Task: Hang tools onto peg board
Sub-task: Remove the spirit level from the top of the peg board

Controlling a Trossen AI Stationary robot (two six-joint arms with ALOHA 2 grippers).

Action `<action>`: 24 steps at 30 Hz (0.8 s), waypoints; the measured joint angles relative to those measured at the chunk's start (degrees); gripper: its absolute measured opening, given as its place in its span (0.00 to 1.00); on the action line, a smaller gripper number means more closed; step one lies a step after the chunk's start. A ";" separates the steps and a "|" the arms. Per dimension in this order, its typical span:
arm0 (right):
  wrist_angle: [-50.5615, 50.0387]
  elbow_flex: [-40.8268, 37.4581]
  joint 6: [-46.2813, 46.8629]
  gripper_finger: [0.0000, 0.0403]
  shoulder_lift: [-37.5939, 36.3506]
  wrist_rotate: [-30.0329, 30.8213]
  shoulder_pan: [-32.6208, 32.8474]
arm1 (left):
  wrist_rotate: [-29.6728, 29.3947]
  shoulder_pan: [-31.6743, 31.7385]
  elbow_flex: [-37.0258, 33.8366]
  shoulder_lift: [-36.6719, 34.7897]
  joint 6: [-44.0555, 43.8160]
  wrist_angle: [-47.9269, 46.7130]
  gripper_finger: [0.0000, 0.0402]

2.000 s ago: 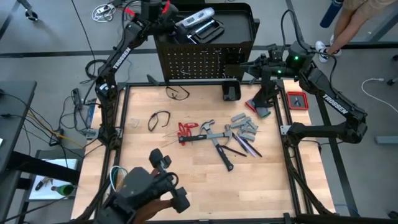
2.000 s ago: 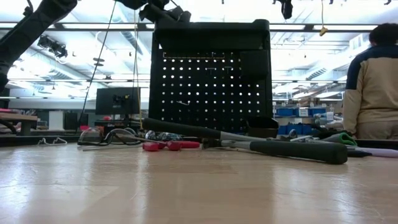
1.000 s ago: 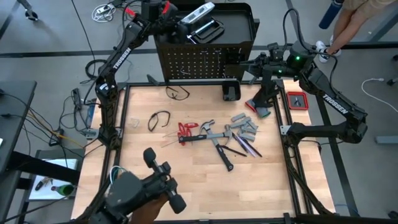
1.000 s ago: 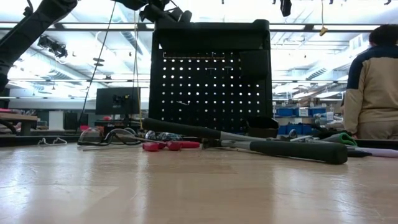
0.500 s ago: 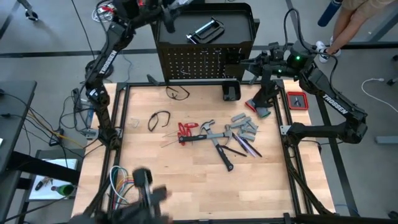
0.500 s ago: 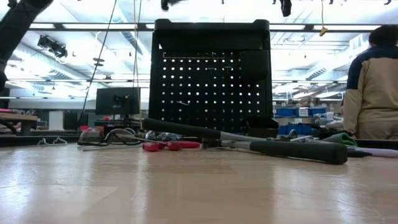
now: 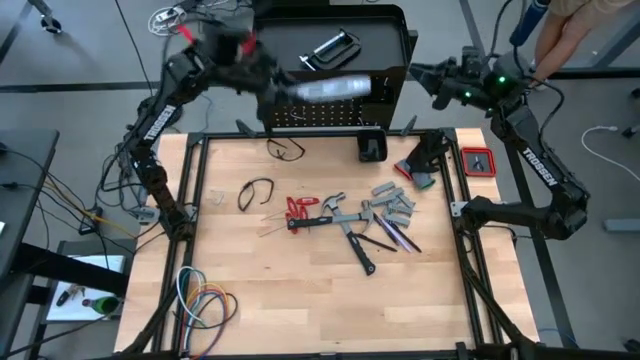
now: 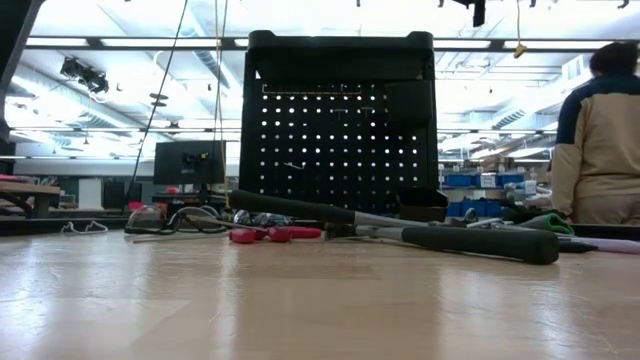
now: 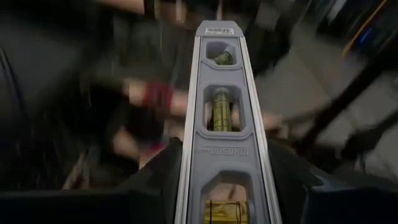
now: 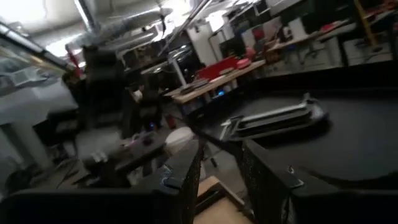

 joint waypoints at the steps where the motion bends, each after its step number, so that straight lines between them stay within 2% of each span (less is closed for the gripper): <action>1: 0.06 0.00 -0.02 0.31 0.19 -0.02 -0.56 | -1.81 -1.39 -0.80 0.09 1.37 -2.79 0.42; 3: -0.33 0.00 0.06 0.31 0.66 0.00 -1.43 | -5.71 -3.75 -3.41 0.14 2.62 -5.84 0.42; 6: -0.76 0.00 0.09 0.31 1.42 -0.42 -2.01 | -6.58 -5.74 -8.95 -0.79 1.76 -4.83 0.42; 11: -3.72 0.00 0.11 0.31 2.66 -3.26 -1.68 | -6.96 -6.92 -21.61 -4.83 -1.92 5.60 0.42; 20: -15.39 -0.02 0.12 0.31 3.29 -7.14 0.43 | -9.35 -7.34 -52.69 -10.67 -12.83 26.95 0.42; 24: -15.98 -0.02 1.33 0.31 3.00 -9.31 1.95 | -14.75 -7.82 -62.50 -10.40 -16.81 36.35 0.42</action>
